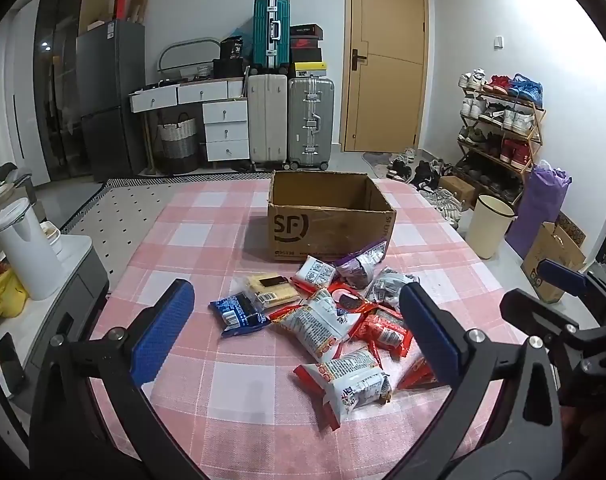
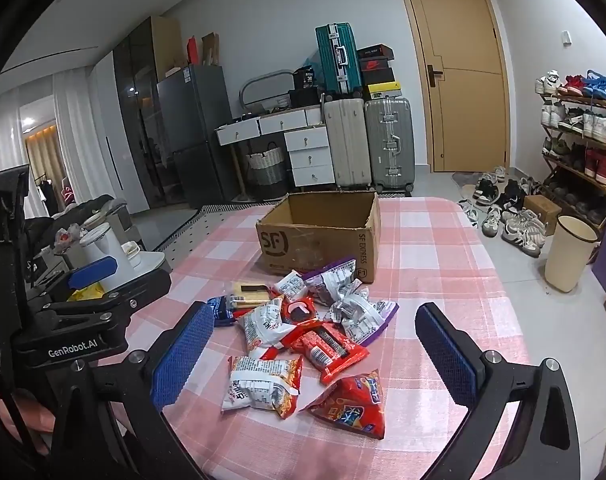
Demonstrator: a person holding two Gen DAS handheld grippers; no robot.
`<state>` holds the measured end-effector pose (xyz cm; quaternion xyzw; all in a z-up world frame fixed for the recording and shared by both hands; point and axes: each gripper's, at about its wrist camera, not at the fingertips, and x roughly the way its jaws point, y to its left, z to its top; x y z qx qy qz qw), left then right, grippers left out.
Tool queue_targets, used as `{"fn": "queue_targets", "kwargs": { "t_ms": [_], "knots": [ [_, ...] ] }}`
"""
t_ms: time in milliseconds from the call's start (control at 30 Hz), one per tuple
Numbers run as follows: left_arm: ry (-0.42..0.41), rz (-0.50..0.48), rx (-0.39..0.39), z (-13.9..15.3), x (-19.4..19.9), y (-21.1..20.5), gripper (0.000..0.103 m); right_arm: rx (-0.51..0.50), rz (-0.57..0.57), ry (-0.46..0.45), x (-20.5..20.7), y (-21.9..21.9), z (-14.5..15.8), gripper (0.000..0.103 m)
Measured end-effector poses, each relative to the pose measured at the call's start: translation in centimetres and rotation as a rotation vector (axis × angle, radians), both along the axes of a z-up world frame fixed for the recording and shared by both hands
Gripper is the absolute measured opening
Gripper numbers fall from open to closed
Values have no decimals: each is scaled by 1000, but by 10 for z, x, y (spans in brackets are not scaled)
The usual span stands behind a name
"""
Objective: Organize snacks
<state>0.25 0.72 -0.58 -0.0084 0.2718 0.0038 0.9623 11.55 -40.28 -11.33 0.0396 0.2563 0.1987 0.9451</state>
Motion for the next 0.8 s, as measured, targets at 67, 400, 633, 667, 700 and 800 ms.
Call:
{"fn": "queue_targets", "kwargs": {
  "t_ms": [67, 400, 633, 667, 700, 800],
  "knots": [
    [-4, 2, 1, 2, -3, -1, 102, 6, 0, -5, -7, -7, 2, 103],
    [-13, -3, -4, 3, -4, 0, 102, 11, 3, -1, -8, -10, -2, 103],
    [-13, -4, -3, 2, -5, -2, 102, 17, 6, 1, -9, -10, -3, 103],
    [-13, -3, -3, 2, -5, -1, 102, 15, 6, 1, -8, -10, -3, 103],
    [-13, -4, -3, 2, -5, -1, 102, 15, 5, 2, -8, -10, -3, 103],
    [-13, -4, -6, 2, -6, 0, 102, 15, 5, 2, -8, -10, -2, 103]
  ]
}}
